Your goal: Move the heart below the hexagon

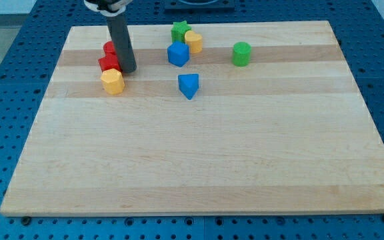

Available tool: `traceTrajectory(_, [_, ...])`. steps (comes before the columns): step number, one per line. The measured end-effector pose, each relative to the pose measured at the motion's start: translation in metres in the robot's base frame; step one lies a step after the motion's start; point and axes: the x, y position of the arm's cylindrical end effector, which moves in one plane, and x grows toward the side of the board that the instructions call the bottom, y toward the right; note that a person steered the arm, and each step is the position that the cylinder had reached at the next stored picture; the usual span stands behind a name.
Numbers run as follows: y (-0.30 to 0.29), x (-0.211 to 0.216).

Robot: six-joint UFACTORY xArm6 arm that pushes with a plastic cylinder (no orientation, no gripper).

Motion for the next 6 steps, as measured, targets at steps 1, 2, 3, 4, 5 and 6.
traceTrajectory(1, [0.022, 0.005])
traceTrajectory(2, [0.097, 0.020])
traceTrajectory(3, [0.179, 0.023])
traceTrajectory(4, [0.216, -0.017])
traceTrajectory(5, [0.216, -0.066])
traceTrajectory(6, [0.216, -0.108])
